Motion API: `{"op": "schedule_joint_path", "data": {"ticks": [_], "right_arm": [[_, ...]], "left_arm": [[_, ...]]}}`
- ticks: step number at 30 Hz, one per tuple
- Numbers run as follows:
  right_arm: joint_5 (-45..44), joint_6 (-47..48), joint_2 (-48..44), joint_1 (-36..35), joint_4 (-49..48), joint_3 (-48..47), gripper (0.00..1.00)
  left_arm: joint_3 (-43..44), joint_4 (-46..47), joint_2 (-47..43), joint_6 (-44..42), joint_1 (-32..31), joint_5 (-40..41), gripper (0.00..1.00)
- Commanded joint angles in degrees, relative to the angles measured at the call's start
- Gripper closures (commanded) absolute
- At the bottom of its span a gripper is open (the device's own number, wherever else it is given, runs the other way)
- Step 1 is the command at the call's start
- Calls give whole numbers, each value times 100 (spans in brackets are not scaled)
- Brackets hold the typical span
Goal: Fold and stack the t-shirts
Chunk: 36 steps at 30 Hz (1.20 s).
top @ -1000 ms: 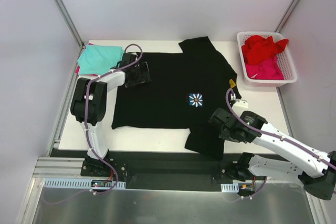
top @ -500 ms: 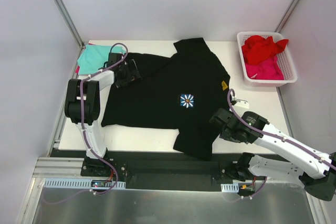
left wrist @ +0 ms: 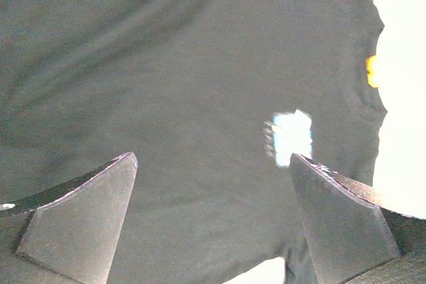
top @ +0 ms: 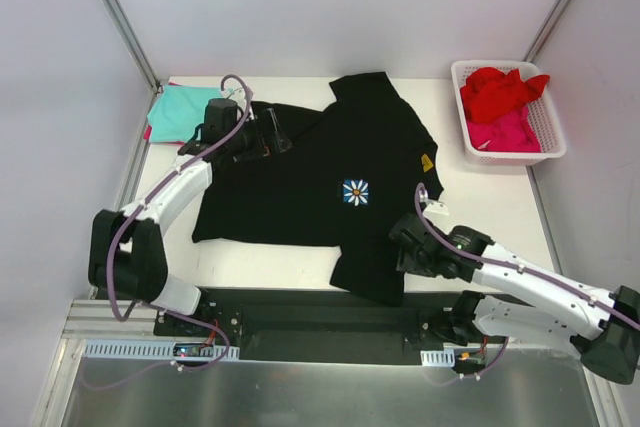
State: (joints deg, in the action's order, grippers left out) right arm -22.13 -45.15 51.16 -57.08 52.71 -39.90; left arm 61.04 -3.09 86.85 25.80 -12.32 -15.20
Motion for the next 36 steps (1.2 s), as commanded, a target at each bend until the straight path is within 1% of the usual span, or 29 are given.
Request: {"op": "schedule_joint_path", "data": {"ticks": [1, 2, 5, 8, 9, 14, 15, 21, 22, 24, 26, 36], "right_arm": [[437, -73, 342, 4, -603, 131, 58], [559, -178, 412, -5, -656, 201, 58], [570, -380, 352, -136, -736, 369, 59], [569, -574, 360, -224, -438, 325, 59], [552, -722, 369, -268, -332, 290, 59], [385, -1355, 334, -857, 213, 263, 60], [394, -1600, 290, -927, 283, 290, 60], [324, -2515, 307, -1832, 661, 421, 60], [315, -2778, 333, -2024, 697, 430, 60], [271, -2999, 334, -2280, 688, 526, 61], [175, -3254, 351, -2413, 636, 606, 61], [-415, -3273, 895, -2483, 390, 712, 62]], "left_arm": [[-73, -402, -598, -251, -323, -106, 1], [-135, -455, -756, -260, -359, -45, 1], [-329, -525, -976, -251, -420, -9, 1], [-461, -640, -1108, -242, -552, 43, 1], [-478, -683, -1135, -251, -605, 174, 1], [-549, -754, -1241, -216, -772, 263, 1], [-540, -780, -1241, -216, -807, 281, 1], [-593, -833, -1337, -216, -913, 351, 1], [-610, -842, -1372, -216, -922, 369, 1], [-628, -851, -1416, -216, -922, 360, 1], [-663, -860, -1460, -198, -939, 369, 1], [-812, -851, -1618, -216, -983, 377, 1]]}}
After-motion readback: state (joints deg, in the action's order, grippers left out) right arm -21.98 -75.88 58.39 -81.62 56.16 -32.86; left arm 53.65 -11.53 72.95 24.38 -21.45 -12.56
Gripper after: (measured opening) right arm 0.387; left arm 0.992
